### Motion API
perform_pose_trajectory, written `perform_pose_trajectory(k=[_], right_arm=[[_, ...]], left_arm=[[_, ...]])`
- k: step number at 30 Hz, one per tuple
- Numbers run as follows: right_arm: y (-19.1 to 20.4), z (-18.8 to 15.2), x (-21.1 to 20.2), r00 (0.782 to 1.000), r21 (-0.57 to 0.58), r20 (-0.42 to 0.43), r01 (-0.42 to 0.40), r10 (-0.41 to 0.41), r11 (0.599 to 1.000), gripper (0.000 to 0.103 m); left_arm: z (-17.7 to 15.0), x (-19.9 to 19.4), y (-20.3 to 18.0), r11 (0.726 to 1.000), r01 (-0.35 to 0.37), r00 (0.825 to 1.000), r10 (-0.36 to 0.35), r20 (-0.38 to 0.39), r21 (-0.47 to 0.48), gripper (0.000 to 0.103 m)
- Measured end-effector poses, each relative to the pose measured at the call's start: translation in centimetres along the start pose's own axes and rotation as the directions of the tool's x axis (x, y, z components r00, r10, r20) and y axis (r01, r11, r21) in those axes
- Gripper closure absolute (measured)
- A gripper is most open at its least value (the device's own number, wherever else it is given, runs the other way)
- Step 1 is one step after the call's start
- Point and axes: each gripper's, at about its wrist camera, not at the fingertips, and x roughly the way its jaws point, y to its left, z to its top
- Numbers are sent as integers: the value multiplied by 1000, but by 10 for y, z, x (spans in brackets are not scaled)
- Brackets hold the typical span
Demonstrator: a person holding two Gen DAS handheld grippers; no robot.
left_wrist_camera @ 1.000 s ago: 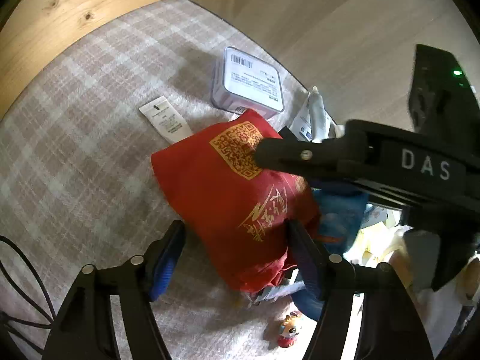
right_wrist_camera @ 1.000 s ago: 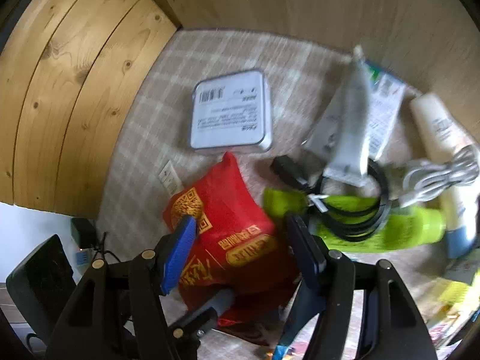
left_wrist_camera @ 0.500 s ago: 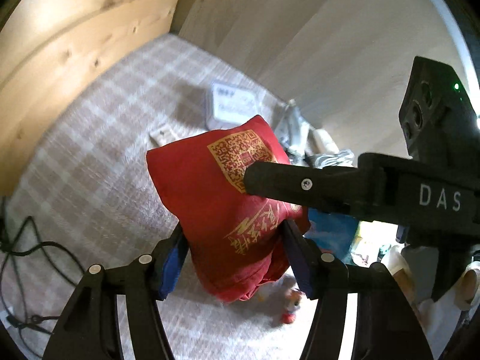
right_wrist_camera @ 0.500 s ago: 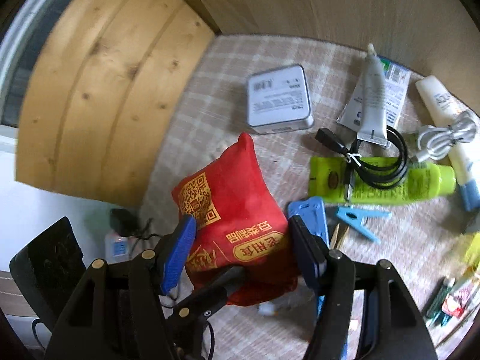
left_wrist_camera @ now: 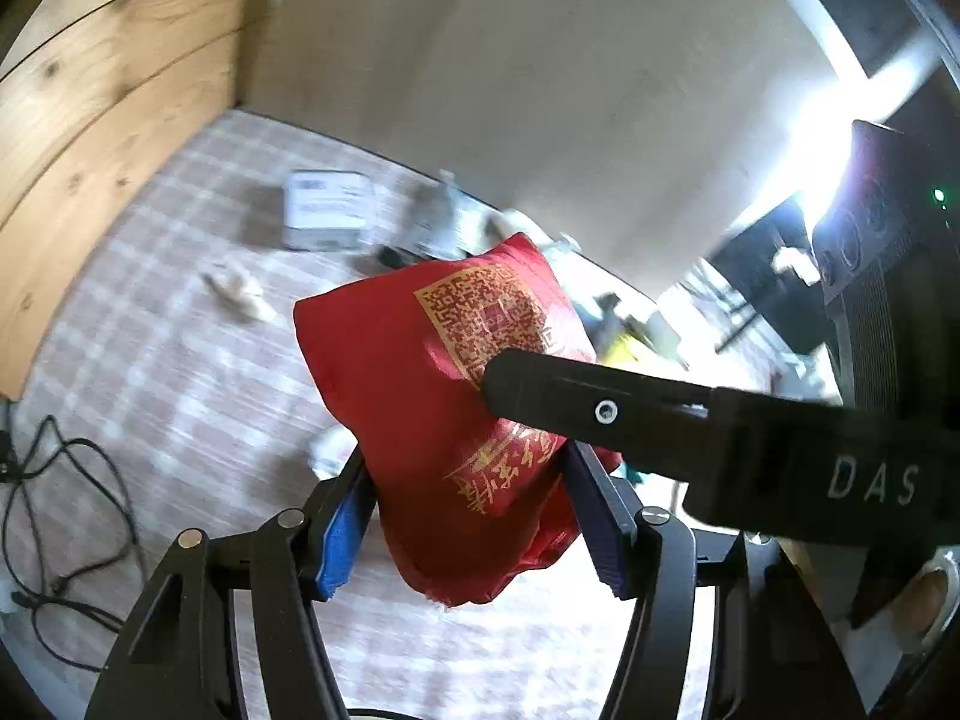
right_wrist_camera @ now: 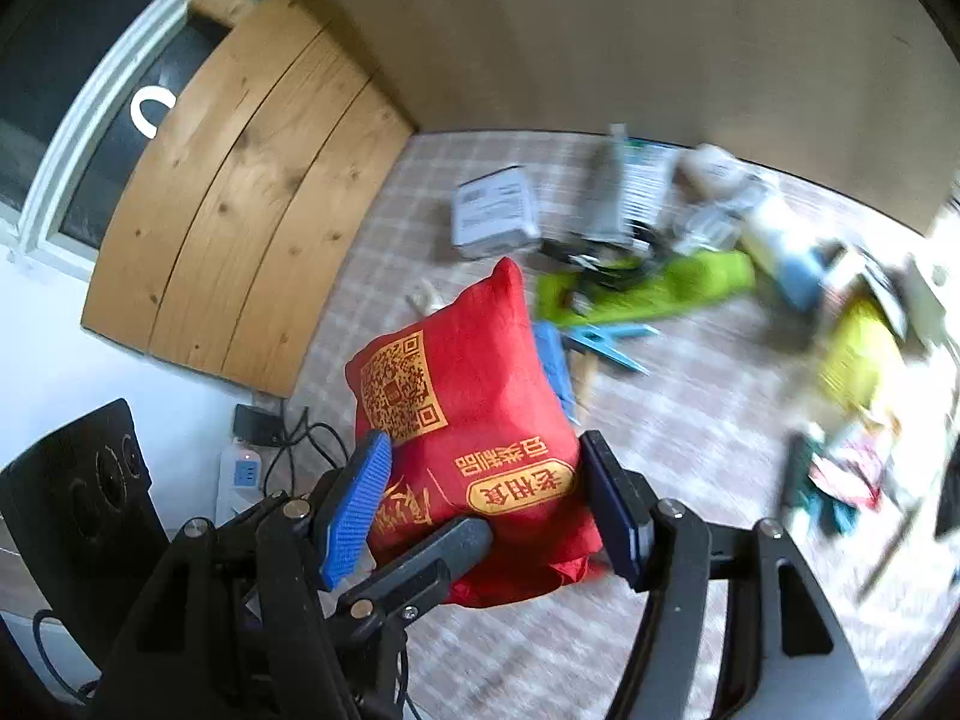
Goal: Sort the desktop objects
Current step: 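Carry the red bag over the black box and open both grippers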
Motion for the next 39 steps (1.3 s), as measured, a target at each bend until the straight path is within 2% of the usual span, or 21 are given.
perform_pose_trajectory(k=[7,10,20,29,39], right_arm=[[-75,-50,-60,995,156,92,23,-38,988,39],[-109,-73,-82,990,226,119,41,-69,973,39],[-196,-147,-161,969,375,188,78,-158,924,39],[-260,-209,-241,937,455,247,115,-249,883,39],[-342,-277,-326,894,567,274,149,-355,810,39]], left_arm=[[-28,16,-80,987,66,996,-55,-71,149,44],[-45,29,-123,971,94,992,-72,-106,221,44],[-91,58,-233,916,208,964,-133,-229,344,44],[-133,66,-339,847,287,945,-173,-279,447,44],[-188,85,-462,760,383,909,-210,-359,525,43]])
